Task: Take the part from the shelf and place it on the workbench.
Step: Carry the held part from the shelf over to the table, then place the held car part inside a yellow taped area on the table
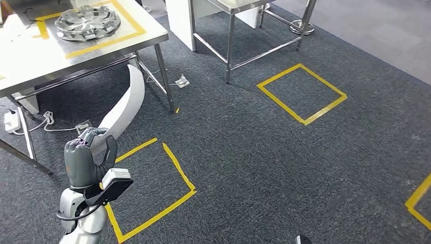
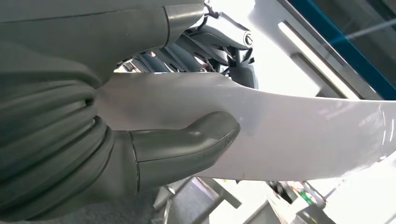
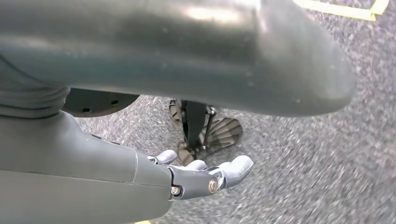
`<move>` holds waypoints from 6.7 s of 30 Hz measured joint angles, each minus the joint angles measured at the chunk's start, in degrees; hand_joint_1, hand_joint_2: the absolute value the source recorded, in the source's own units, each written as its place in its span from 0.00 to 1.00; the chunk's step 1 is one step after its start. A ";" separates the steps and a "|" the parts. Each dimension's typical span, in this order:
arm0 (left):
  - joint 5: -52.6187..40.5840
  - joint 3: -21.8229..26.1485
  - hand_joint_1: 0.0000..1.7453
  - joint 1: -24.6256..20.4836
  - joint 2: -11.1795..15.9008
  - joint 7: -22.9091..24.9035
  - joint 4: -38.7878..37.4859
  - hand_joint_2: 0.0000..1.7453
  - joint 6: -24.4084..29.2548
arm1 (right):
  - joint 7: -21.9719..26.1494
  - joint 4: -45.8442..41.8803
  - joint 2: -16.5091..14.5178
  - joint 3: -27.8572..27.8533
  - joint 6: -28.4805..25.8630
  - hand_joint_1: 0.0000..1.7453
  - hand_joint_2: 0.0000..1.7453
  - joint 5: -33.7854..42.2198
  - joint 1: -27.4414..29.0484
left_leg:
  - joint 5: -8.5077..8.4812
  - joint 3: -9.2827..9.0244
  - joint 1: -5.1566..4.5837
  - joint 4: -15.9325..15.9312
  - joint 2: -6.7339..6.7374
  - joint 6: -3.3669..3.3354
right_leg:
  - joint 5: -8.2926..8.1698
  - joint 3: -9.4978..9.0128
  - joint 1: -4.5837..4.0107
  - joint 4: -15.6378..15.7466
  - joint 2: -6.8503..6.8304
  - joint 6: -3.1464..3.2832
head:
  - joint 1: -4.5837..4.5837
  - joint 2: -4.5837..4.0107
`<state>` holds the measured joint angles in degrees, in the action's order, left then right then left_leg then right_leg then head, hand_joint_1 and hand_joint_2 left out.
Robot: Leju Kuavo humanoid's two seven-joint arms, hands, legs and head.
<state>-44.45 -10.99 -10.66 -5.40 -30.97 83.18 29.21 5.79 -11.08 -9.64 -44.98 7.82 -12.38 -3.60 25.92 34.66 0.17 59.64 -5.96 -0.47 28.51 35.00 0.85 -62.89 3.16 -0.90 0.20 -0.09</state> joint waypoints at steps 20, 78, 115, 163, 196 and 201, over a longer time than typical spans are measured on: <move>1.21 -0.02 1.00 -2.03 0.54 -0.67 -0.91 1.00 0.09 | 0.18 0.00 -0.04 0.02 -0.24 0.00 0.00 0.47 -0.71 | -0.03 -0.21 -0.33 -0.74 8.22 0.31 | 0.49 -3.32 -0.53 3.84 -10.12 0.08 | -0.01 0.00; 5.93 -0.42 1.00 -5.54 -1.88 -3.57 -4.95 1.00 -1.35 | 1.92 0.00 -0.03 -1.63 -0.62 0.00 0.00 1.81 -0.27 | 2.12 -0.96 0.44 -0.04 5.28 1.45 | -0.85 -0.60 0.37 3.23 -3.16 -0.50 | -0.04 0.00; 5.71 -0.52 1.00 -2.21 -1.79 -2.57 -1.16 1.00 -1.55 | 1.69 0.07 0.00 -2.33 -0.22 0.00 0.00 1.43 0.31 | 9.42 -1.80 0.10 12.93 5.30 2.28 | -2.34 -0.82 -0.15 3.70 -2.88 2.54 | -0.33 0.00; 4.32 -0.26 1.00 -1.34 -1.84 -1.68 -0.10 1.00 -2.37 | 1.06 0.07 0.20 -2.52 0.11 0.00 0.00 0.57 0.24 | 3.69 -4.36 1.20 -0.92 5.57 -0.71 | 8.67 5.21 0.35 -11.35 -2.76 -1.40 | 0.09 0.00; -9.94 -1.98 1.00 -2.21 -0.45 1.23 -4.77 1.00 1.66 | 2.12 0.27 -0.24 -3.51 0.47 0.00 0.00 1.95 -0.23 | 1.20 -0.48 0.96 0.12 4.99 0.01 | 0.73 3.73 0.19 -4.61 -2.96 -1.22 | 0.16 0.00; -16.35 -2.05 1.00 -3.72 -0.41 4.82 -7.40 1.00 4.72 | 2.02 0.33 -0.48 -3.71 0.39 0.00 0.00 1.69 -0.38 | 2.11 -1.15 0.50 0.09 5.09 0.78 | -2.52 1.06 -0.08 3.26 -2.98 -0.05 | 0.18 0.00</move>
<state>-60.80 -13.05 -14.38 -5.81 -26.15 75.77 33.93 7.81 -10.75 -10.13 -48.69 8.22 -10.69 -3.98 28.03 33.51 0.67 59.73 -0.87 0.31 25.99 36.07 0.77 -59.62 0.17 -0.95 0.38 -0.09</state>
